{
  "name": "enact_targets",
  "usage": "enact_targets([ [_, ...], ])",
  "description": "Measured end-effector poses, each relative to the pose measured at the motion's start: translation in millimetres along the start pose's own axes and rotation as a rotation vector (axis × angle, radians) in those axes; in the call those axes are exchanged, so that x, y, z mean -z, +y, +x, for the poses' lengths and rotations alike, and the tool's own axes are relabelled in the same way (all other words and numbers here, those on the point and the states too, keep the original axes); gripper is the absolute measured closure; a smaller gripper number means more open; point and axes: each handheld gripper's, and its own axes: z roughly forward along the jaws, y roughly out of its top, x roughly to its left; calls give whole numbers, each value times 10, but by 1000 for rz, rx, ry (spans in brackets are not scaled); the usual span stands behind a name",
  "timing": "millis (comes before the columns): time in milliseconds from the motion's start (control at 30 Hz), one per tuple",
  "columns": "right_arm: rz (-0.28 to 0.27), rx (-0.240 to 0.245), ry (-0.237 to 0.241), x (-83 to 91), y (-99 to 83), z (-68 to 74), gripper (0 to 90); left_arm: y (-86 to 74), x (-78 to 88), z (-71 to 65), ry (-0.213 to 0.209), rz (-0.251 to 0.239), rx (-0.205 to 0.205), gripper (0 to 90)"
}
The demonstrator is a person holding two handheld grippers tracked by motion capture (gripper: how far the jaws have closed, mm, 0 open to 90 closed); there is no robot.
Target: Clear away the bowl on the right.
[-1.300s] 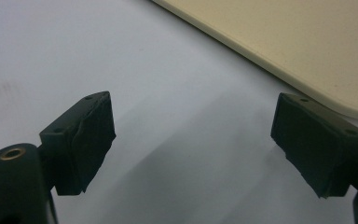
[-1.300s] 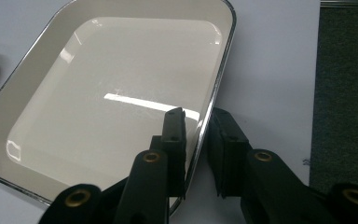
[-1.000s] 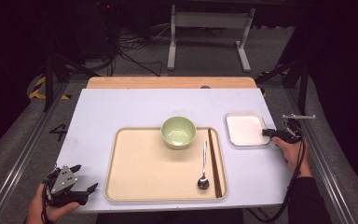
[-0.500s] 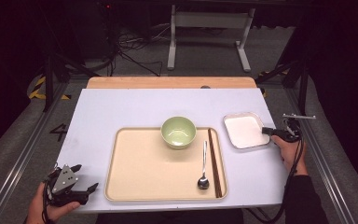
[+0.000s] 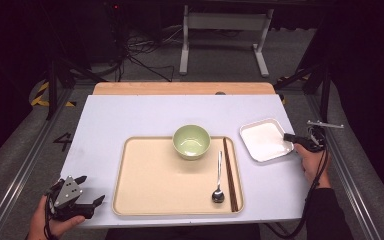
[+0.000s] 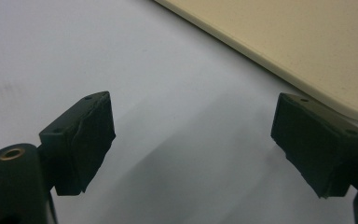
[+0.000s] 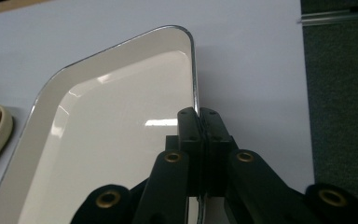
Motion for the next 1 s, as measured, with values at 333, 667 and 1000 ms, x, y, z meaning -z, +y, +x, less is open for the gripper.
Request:
enact_targets([
  [333,-100,6,-28,168,37,8,888,-1,15,17,0,-13,3,143],
  [667,-165,8,-13,317,71,22,888,0,11,30,-6,-23,12,143],
  [1000,-213,13,2,418,104,62,888,-9,17,39,-8,-23,14,143],
])
